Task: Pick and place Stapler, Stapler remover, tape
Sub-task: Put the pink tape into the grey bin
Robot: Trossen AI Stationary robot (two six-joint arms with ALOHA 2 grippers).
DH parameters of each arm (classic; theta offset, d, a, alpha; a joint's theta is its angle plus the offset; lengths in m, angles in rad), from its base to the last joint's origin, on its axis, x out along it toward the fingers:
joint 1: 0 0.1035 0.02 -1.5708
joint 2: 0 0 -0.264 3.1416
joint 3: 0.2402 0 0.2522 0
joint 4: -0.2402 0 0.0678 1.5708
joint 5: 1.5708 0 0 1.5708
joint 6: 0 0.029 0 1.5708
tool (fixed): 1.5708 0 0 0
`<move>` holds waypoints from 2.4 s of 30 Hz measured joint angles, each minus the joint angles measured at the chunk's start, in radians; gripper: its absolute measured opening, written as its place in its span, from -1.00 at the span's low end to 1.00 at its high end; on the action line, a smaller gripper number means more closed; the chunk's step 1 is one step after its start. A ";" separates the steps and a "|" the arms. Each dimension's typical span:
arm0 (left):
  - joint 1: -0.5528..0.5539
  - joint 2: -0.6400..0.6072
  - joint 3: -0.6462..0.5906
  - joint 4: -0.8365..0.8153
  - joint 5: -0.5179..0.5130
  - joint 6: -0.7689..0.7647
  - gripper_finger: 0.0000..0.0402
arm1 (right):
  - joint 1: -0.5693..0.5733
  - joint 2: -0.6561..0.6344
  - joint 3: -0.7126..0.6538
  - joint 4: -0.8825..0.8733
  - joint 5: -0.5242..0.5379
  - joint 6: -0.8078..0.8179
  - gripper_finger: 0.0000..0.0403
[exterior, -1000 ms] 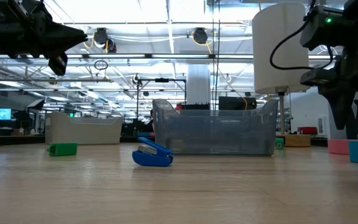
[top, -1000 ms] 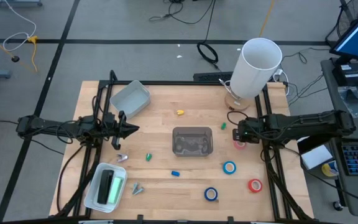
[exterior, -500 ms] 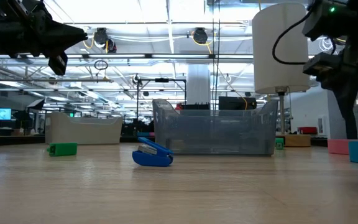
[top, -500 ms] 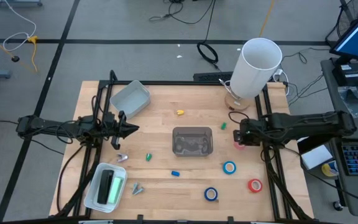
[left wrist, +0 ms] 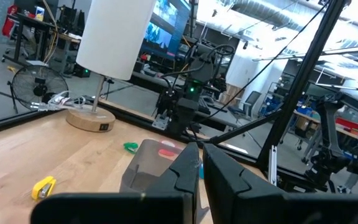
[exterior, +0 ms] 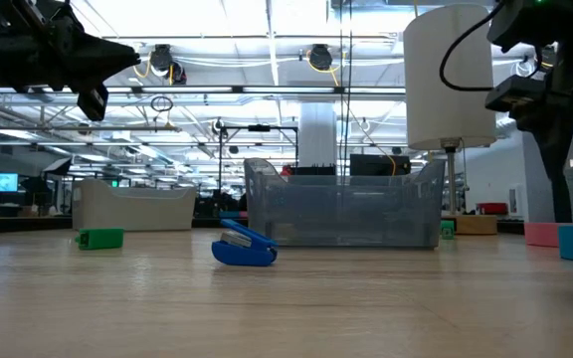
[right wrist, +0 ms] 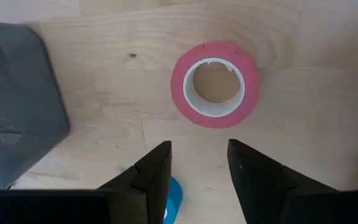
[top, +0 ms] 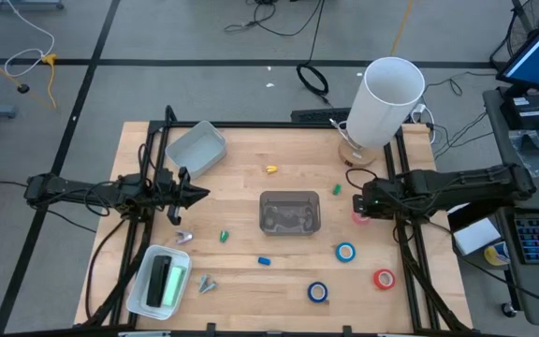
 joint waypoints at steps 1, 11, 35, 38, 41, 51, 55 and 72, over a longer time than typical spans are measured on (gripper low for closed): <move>0.000 0.000 0.000 0.000 0.000 0.001 -0.88 | 0.000 0.007 0.000 0.000 0.000 0.000 -0.24; 0.000 0.000 0.000 -0.002 0.001 0.014 -0.88 | 0.000 0.092 -0.001 0.000 -0.004 -0.006 -0.24; 0.000 0.000 0.000 -0.001 0.002 0.016 -0.88 | 0.000 0.228 -0.006 0.003 0.065 0.053 -0.24; 0.000 0.000 0.000 -0.001 0.027 0.025 -0.88 | 0.000 0.257 -0.006 0.004 0.076 0.063 -0.24; 0.000 0.000 0.000 -0.001 0.037 0.027 -0.88 | 0.000 0.292 -0.006 0.003 0.075 0.061 -0.24; 0.000 0.000 0.000 -0.001 0.036 0.033 -0.88 | 0.000 0.417 -0.030 0.024 0.049 -0.026 -0.24; 0.000 0.000 0.000 0.000 0.036 0.032 -0.88 | 0.000 0.429 -0.064 0.093 0.041 -0.115 -0.24; 0.000 0.000 0.000 0.000 0.033 0.032 -0.88 | 0.000 0.428 -0.073 0.148 0.069 -0.271 -0.24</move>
